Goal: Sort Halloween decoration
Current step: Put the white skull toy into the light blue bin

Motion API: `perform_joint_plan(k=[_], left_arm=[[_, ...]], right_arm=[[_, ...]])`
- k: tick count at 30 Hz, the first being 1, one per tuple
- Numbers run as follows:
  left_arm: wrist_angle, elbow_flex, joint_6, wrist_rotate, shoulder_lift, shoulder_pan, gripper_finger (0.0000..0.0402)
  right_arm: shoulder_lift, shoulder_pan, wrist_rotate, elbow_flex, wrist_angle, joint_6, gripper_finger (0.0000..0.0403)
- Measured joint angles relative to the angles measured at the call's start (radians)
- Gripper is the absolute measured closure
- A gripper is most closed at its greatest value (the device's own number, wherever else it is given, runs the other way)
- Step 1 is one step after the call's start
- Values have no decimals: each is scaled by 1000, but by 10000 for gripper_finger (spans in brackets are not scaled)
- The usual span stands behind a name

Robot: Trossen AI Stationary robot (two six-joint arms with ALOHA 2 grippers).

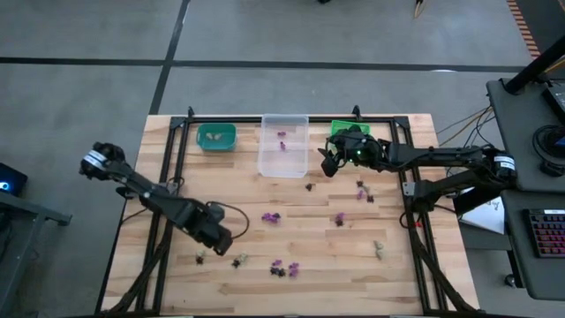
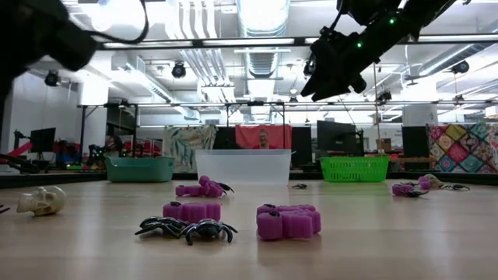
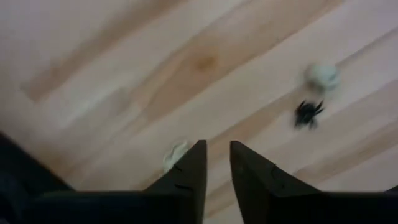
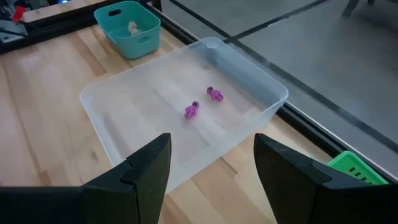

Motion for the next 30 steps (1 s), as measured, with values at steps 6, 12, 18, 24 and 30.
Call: perform_joint_plan(k=[6,12,18,24,30], left_arm=[[-1,-11,-37,35,81,-54,278],[1,-12,-9,87,188,-74,246],[7,-12,12,114,264,-78,244],[22,-12,22,114,318,-79,244],[27,-10,47,117,344,-79,266]], right_arm=[[0,0,0,0,0,10,183],[0,0,-1,0,0,10,183],[0,0,-1,0,0,10,183],[0,0,-1,0,0,10,183],[0,0,-1,0,0,10,183]])
